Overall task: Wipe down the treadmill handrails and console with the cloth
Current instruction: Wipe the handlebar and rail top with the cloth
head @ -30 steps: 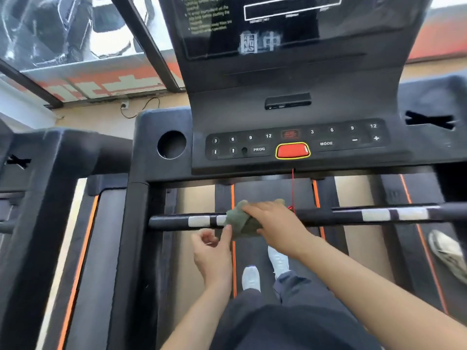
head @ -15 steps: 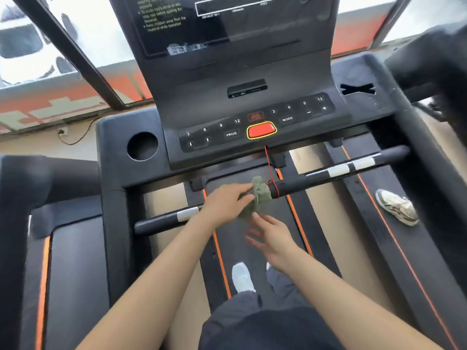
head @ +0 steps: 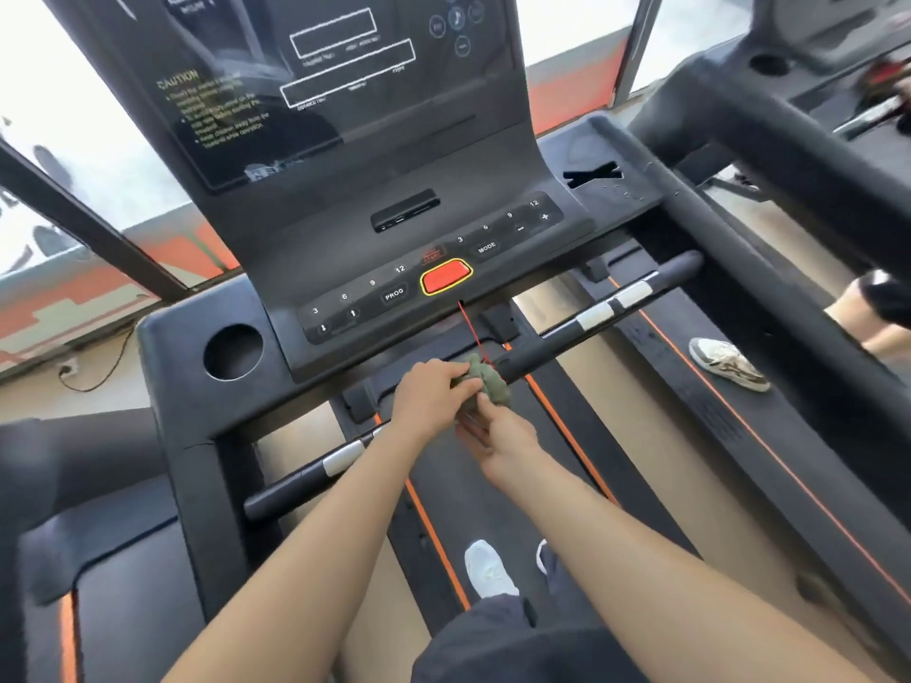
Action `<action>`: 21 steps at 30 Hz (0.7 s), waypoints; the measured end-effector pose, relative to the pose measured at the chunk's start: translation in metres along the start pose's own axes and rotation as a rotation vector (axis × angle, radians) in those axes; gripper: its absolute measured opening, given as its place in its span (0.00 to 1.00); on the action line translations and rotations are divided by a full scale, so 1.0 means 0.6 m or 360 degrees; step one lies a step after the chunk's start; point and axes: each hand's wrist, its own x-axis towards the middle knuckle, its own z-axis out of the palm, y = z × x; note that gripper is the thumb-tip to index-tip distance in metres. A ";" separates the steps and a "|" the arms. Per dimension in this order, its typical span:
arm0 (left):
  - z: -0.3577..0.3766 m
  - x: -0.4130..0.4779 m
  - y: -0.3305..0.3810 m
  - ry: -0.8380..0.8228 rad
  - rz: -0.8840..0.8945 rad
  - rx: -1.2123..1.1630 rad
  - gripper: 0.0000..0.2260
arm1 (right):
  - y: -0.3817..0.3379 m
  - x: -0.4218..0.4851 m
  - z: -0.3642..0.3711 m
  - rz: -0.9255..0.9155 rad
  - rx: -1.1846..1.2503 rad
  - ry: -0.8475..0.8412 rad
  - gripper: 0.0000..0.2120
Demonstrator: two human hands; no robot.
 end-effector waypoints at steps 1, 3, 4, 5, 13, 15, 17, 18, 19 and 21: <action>0.002 0.004 0.004 0.0002 0.0010 -0.0003 0.12 | -0.007 -0.004 -0.003 -0.0028 0.0020 0.0036 0.07; 0.005 0.012 0.014 0.0013 0.0017 -0.0048 0.12 | -0.020 -0.002 -0.012 -0.0087 0.0063 0.0097 0.04; 0.006 0.016 0.018 0.0012 0.0024 -0.0064 0.12 | -0.026 -0.001 -0.015 -0.0119 0.0092 0.0104 0.04; 0.007 0.019 0.022 0.0008 0.0036 -0.0062 0.12 | -0.032 0.000 -0.017 -0.0149 0.0120 0.0104 0.06; -0.011 0.015 -0.001 -0.0177 0.0067 0.0016 0.18 | -0.019 0.004 -0.016 -0.0079 0.0046 -0.0045 0.07; -0.020 0.006 -0.013 -0.0199 0.0071 0.0024 0.16 | -0.003 0.002 -0.007 -0.0085 0.0034 -0.0070 0.04; -0.029 -0.002 -0.025 -0.0211 0.0075 0.0049 0.13 | 0.008 0.001 -0.002 -0.0082 0.0016 -0.0101 0.04; -0.034 -0.005 -0.032 -0.0224 0.0074 0.0071 0.12 | 0.013 0.001 0.000 -0.0074 0.0006 -0.0113 0.04; -0.039 -0.009 -0.040 -0.0241 0.0069 0.0103 0.12 | 0.018 0.002 0.000 -0.0063 -0.0013 -0.0121 0.04; -0.049 -0.020 -0.059 -0.0278 0.0031 0.0183 0.12 | 0.030 0.001 0.002 -0.0027 -0.0069 -0.0144 0.03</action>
